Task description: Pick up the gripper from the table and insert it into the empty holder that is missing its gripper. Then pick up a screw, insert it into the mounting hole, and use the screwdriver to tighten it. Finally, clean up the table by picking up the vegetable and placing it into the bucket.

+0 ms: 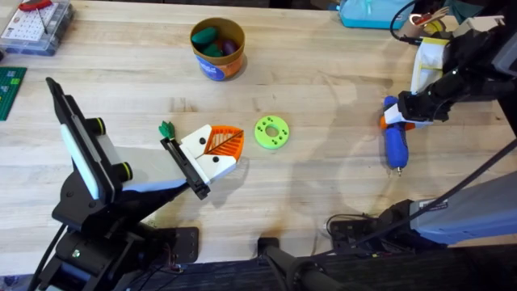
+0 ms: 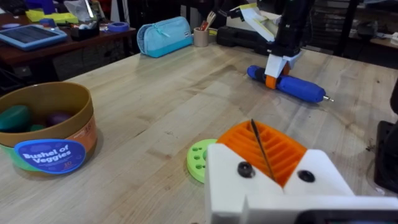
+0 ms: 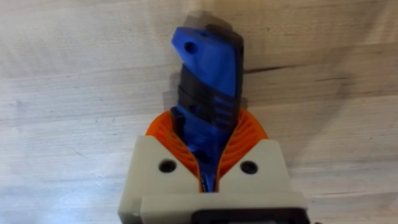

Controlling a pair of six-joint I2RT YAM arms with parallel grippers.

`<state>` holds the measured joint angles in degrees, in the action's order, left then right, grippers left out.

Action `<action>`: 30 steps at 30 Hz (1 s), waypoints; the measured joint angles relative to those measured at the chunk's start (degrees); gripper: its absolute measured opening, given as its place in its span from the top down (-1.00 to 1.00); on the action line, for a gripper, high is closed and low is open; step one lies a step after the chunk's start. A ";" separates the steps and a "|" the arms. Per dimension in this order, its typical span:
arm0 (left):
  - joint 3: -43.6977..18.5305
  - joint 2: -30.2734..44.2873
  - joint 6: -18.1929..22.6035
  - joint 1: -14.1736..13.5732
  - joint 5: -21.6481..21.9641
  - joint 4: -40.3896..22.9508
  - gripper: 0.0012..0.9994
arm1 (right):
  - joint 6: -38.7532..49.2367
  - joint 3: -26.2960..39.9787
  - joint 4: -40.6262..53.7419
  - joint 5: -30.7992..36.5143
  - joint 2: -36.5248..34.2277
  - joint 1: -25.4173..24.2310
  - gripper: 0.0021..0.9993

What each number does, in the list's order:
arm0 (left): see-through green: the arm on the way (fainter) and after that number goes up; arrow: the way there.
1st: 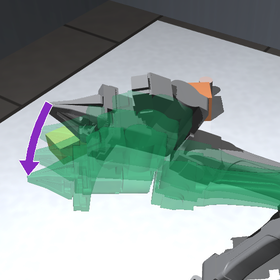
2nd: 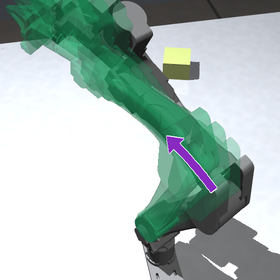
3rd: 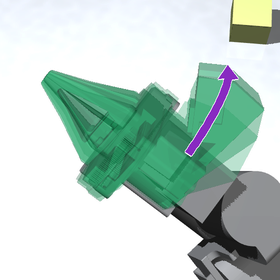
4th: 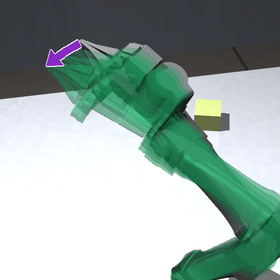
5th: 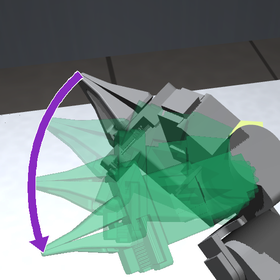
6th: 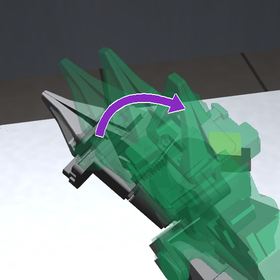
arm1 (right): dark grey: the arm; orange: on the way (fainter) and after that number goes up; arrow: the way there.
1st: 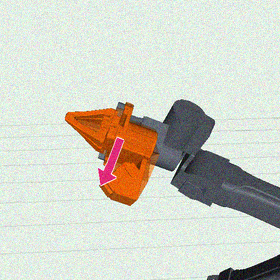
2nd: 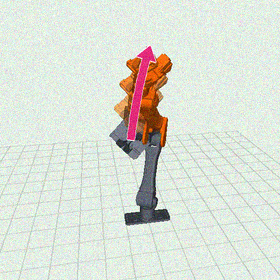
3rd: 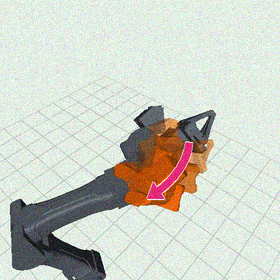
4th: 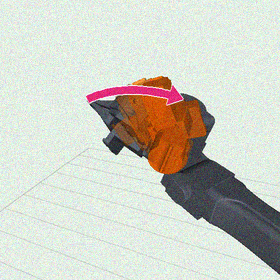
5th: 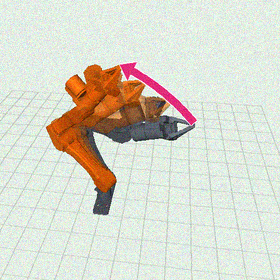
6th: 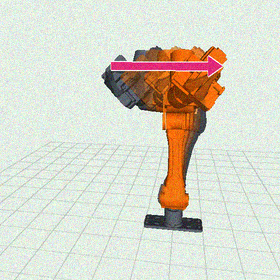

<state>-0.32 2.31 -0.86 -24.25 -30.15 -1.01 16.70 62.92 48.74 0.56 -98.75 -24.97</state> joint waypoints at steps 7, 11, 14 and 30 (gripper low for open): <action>0.00 -0.01 0.00 0.02 -0.02 -1.32 0.97 | -0.34 -0.18 -0.88 -1.28 0.00 -0.22 0.84; 0.00 -0.01 0.00 0.02 -0.02 -1.39 0.97 | -0.40 -0.20 -1.05 -1.50 0.01 -0.24 0.84; 0.00 0.00 0.00 0.02 -0.02 -1.39 0.97 | -0.42 -0.20 -1.13 -1.60 0.01 -0.24 0.84; 0.00 0.00 0.00 0.02 -0.02 -1.37 0.97 | -0.39 -0.20 -3.13 -3.45 0.01 -0.11 0.84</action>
<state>-0.32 2.31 -0.86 -24.23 -30.17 -2.37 16.31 62.72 45.61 -2.90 -98.74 -25.08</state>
